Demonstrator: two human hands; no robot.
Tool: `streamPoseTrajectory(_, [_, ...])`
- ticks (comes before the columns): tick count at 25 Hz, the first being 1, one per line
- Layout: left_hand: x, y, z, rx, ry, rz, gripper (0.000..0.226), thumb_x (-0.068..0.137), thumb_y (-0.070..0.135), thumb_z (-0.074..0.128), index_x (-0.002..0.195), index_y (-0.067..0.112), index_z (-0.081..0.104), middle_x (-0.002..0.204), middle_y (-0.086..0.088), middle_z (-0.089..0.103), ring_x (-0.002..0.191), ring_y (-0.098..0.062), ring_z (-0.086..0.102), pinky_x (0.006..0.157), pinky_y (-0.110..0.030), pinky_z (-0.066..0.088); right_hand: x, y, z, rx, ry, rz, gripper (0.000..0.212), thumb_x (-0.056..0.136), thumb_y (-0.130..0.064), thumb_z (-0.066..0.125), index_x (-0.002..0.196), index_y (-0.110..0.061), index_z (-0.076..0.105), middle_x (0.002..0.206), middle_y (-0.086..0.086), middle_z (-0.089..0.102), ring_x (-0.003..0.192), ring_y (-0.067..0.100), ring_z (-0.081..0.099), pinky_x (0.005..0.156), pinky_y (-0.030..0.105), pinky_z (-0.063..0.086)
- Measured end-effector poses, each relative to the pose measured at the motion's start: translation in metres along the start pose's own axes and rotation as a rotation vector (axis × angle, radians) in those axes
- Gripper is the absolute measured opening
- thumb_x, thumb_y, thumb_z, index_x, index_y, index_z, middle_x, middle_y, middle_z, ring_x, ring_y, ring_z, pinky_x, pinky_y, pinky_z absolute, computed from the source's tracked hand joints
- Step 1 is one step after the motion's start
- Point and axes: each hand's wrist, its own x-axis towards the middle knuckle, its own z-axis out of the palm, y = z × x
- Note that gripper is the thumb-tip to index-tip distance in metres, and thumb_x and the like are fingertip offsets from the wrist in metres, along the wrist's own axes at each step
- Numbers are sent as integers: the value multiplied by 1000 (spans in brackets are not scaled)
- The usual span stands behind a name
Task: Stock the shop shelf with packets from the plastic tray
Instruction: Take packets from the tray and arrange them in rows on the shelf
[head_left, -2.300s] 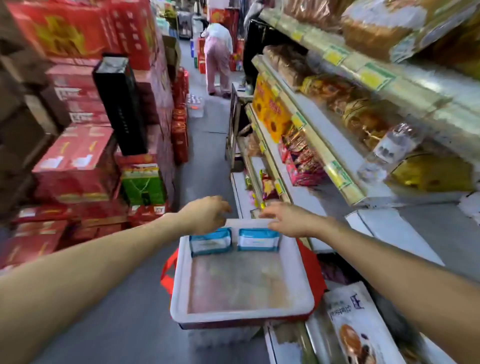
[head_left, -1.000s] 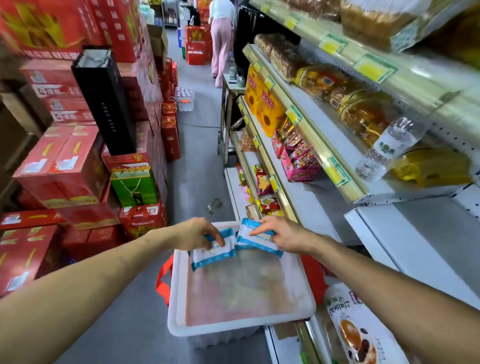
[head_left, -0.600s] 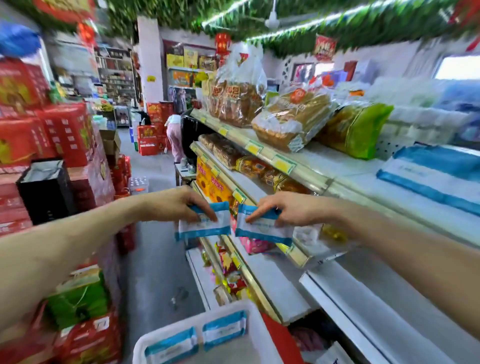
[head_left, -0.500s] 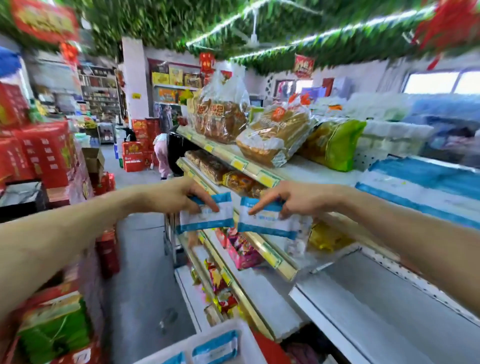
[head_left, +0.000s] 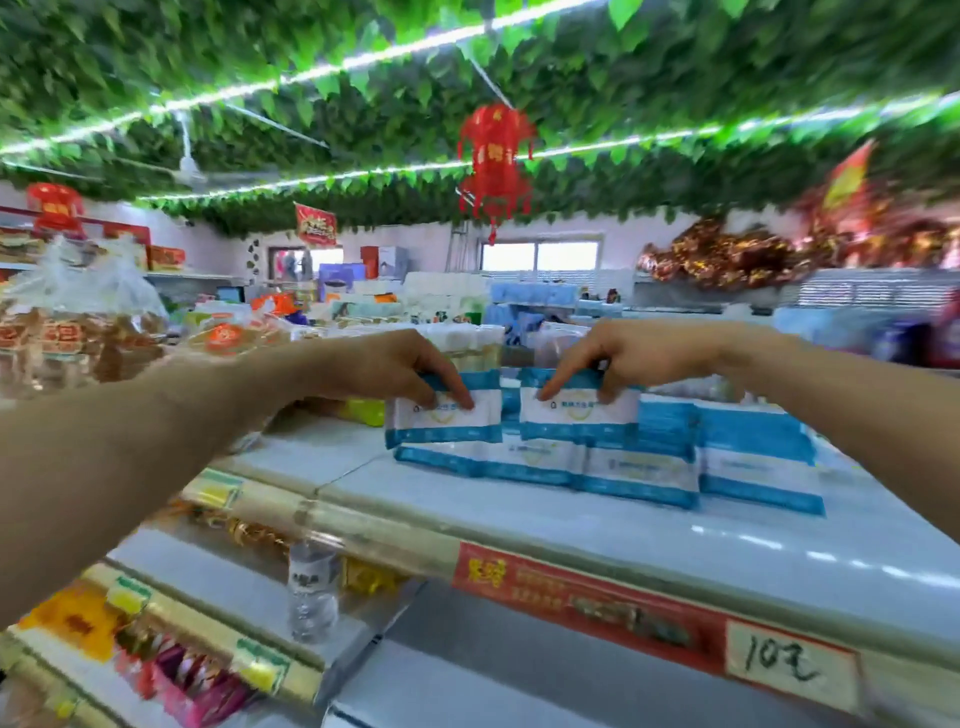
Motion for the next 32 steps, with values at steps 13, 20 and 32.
streamPoseTrajectory(13, [175, 140, 77, -3, -130, 395, 40, 96, 6, 67, 110, 41, 78, 129, 10, 69, 115, -25, 65, 102, -53, 52, -165, 148, 42, 124, 103, 480, 66, 89, 9, 61, 119, -49, 72, 139, -10, 55, 121, 20, 55, 107, 37, 50])
streamPoseTrajectory(20, [188, 152, 68, 16, -65, 391, 38, 95, 5, 69, 107, 40, 79, 130, 9, 69, 112, -15, 66, 93, -32, 55, -134, 163, 72, -143, 115, 307, 60, 90, -24, 75, 140, -51, 53, 134, -13, 51, 119, 12, 48, 102, 30, 42])
streamPoseTrajectory(32, [208, 177, 95, -29, -138, 388, 35, 95, 8, 69, 108, 39, 79, 118, 13, 73, 103, -20, 70, 97, -48, 57, -156, 190, 72, -525, 203, 333, 60, 95, -54, 61, 148, -62, 34, 162, -11, 24, 139, 20, 25, 112, 46, 25])
